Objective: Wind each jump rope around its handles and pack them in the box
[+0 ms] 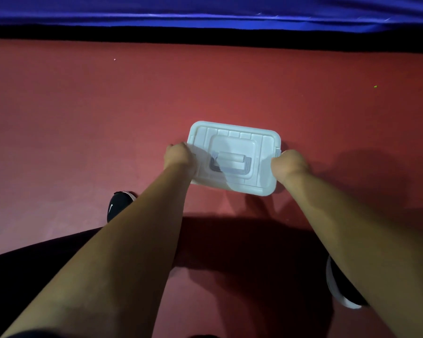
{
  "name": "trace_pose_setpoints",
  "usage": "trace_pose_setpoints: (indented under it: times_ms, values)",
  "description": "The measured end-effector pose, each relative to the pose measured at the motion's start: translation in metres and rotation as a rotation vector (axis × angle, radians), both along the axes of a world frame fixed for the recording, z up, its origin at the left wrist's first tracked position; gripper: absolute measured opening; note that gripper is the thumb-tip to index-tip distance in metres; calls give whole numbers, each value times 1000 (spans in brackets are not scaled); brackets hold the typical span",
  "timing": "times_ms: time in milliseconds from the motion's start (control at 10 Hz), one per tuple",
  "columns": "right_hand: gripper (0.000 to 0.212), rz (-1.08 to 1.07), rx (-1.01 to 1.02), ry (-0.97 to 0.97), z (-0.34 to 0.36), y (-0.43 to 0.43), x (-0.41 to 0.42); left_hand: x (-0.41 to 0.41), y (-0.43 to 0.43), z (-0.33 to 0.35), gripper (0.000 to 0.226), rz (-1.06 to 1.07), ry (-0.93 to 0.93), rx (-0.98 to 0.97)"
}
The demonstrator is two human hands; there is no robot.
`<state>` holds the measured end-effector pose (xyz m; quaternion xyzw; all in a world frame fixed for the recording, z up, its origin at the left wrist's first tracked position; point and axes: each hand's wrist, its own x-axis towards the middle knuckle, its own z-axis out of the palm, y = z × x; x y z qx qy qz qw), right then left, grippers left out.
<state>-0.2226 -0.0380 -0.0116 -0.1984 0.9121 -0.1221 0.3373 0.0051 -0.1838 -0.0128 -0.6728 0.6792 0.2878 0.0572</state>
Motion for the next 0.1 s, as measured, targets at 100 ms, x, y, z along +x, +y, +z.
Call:
trace_pose_setpoints:
  times_ms: [100]
  values:
    - [25, -3, -43, -12, 34, -3, -10, -12, 8, 33, 41, -16, -5, -31]
